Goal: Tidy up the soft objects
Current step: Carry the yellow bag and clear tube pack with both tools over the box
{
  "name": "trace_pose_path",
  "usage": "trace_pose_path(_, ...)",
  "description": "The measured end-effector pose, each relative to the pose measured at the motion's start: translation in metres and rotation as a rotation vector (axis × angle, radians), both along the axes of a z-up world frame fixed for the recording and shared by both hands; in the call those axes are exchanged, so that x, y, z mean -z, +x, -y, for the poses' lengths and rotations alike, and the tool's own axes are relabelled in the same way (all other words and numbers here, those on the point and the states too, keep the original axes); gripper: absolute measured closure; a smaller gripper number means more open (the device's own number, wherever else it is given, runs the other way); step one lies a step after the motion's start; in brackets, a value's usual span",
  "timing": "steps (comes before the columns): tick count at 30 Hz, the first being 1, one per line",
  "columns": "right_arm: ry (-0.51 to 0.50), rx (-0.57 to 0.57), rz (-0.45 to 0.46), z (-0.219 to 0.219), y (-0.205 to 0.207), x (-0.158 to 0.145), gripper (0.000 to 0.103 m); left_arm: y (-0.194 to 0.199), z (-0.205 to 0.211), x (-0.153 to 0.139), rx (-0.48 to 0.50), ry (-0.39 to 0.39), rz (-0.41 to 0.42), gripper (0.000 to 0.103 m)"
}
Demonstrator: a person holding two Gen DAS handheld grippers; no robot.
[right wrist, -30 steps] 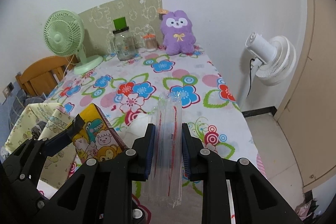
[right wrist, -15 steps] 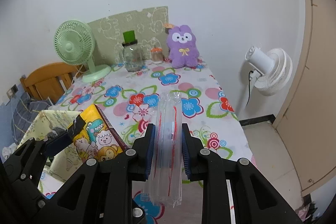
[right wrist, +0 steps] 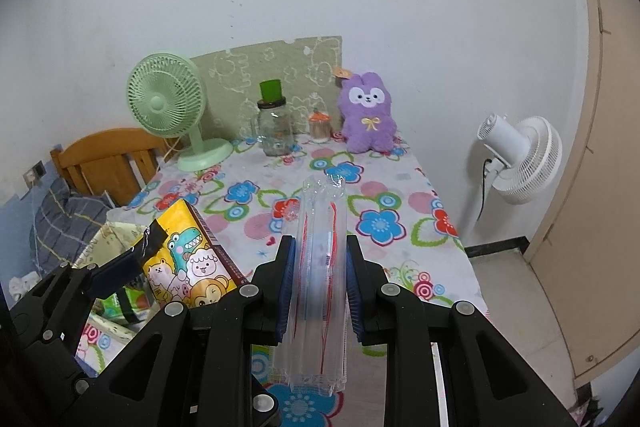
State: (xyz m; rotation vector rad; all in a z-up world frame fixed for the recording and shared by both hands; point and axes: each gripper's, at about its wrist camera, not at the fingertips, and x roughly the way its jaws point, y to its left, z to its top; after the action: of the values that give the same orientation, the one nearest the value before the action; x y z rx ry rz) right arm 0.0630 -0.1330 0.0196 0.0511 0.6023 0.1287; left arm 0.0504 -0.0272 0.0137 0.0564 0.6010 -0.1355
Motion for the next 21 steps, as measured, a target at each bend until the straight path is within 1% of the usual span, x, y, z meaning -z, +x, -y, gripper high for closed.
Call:
trace_pose_path(10, 0.0, -0.039, 0.014, -0.025, 0.001, -0.006, 0.076, 0.001, -0.024, -0.003, -0.042, 0.006, 0.009, 0.02)
trace_pose_path(14, -0.01, -0.059, 0.034, -0.037, 0.001, -0.009, 0.076, 0.002, -0.035, -0.004, -0.059, 0.008, 0.013, 0.02)
trace_pose_path(21, -0.014, -0.093, 0.036, -0.059, 0.003, -0.009, 0.076, 0.003, -0.058, -0.003, -0.088, 0.01, 0.015, 0.02)
